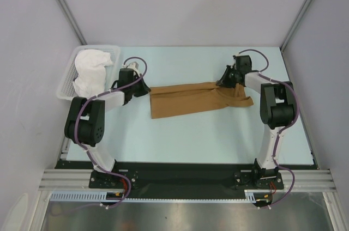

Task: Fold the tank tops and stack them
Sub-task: Fold the tank top

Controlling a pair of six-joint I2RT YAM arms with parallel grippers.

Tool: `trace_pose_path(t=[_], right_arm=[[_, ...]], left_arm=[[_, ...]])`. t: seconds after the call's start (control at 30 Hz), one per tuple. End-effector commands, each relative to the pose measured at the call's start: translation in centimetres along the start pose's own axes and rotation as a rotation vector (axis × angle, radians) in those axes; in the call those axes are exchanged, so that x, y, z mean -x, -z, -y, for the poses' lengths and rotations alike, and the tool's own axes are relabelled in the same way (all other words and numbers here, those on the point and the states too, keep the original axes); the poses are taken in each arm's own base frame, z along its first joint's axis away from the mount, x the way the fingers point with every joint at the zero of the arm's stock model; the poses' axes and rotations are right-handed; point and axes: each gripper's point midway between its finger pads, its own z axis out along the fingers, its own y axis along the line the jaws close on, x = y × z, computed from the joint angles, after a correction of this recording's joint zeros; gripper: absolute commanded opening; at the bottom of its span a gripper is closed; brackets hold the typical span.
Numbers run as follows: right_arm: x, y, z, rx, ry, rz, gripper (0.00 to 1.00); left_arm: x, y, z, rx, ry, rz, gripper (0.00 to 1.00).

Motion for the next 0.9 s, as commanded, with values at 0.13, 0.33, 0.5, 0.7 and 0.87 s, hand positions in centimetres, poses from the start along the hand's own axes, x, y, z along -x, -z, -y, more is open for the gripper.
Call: trace_pose_path(t=[0.13, 0.33, 0.5, 0.7, 0.87], right_arm=[[1.9, 1.8, -0.6, -0.001, 0.003, 0.087, 0.04], [1.1, 1.9, -0.2, -0.008, -0.013, 0.087, 0.11], [0.3, 2.1, 0.5, -0.022, -0.028, 0.099, 0.16], [0.6, 3.3, 0.9, -0.069, -0.038, 0.137, 0.57], [1.9, 5.4, 0.5, -0.091, -0.026, 0.218, 0.54]], left_arm=[[1.0, 1.3, 0.5, 0.004, 0.011, 0.071, 0.00], [-0.3, 1.5, -0.2, 0.027, 0.020, 0.059, 0.04], [-1.3, 1.8, -0.2, 0.024, 0.023, 0.055, 0.25], [-0.9, 2.8, -0.3, 0.056, 0.023, 0.090, 0.45], [1.1, 4.7, 0.1, 0.078, 0.018, 0.149, 0.48]])
